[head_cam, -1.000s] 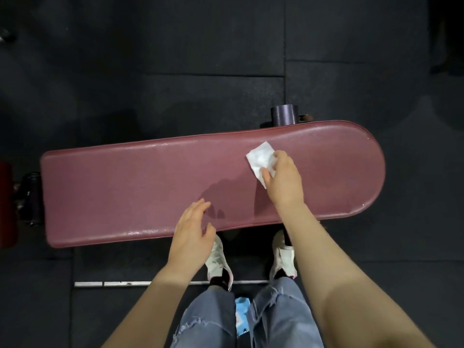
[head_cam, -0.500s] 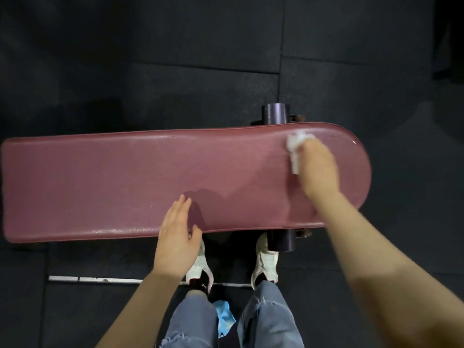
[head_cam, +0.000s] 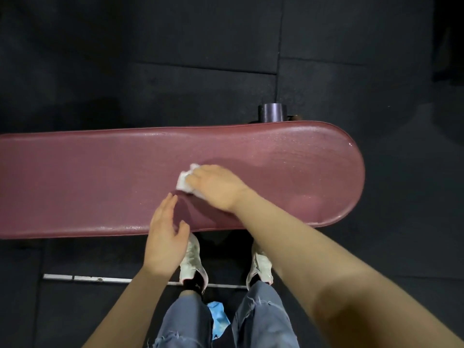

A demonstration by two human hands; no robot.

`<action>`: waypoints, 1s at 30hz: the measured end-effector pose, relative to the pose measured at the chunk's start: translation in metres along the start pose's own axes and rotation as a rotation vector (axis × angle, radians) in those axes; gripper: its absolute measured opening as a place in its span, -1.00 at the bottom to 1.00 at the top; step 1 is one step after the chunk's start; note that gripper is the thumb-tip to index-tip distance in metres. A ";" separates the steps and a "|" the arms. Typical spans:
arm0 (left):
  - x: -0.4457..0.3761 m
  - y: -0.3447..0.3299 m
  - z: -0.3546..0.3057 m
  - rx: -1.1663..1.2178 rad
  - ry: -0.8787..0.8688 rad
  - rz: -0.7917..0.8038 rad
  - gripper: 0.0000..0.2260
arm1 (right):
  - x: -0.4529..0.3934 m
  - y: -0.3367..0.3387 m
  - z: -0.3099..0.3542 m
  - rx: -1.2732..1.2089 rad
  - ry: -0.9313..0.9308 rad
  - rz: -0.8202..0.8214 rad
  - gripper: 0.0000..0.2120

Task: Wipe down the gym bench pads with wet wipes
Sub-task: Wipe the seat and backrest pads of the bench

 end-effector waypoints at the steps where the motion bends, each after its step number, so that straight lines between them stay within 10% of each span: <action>1: 0.003 -0.001 0.001 -0.010 0.002 0.000 -0.46 | 0.017 0.025 -0.009 -0.006 -0.067 0.032 -0.87; 5: 0.014 -0.012 -0.002 0.039 0.023 0.012 -0.46 | 0.187 0.096 -0.144 0.033 -1.049 -0.319 -0.87; 8: 0.021 -0.021 -0.005 0.085 0.027 0.031 -0.46 | 0.280 0.100 -0.161 -0.006 -1.413 -0.424 -0.83; 13: 0.024 -0.020 -0.001 0.150 0.073 -0.012 -0.45 | 0.210 0.077 -0.130 -0.003 -1.346 -0.664 -0.74; 19: 0.032 -0.006 0.013 0.274 0.194 -0.110 -0.45 | -0.009 -0.020 0.039 -0.145 -0.267 0.199 -0.68; 21: 0.036 -0.002 0.018 0.271 0.209 -0.113 -0.44 | -0.007 -0.019 0.043 -0.128 -0.151 0.264 -0.68; 30: 0.045 -0.013 0.014 0.255 0.185 -0.017 -0.44 | 0.303 0.099 -0.144 -0.017 -1.335 -0.300 -0.79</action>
Point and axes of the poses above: each hand's wrist, its own x-axis away from the middle knuckle, its own y-axis out of the back of the hand, z = x × y, the point moved 6 cm from there along -x, towards the middle knuckle, and after that the axes turned 2 degrees about -x, right-handed, at the moved point
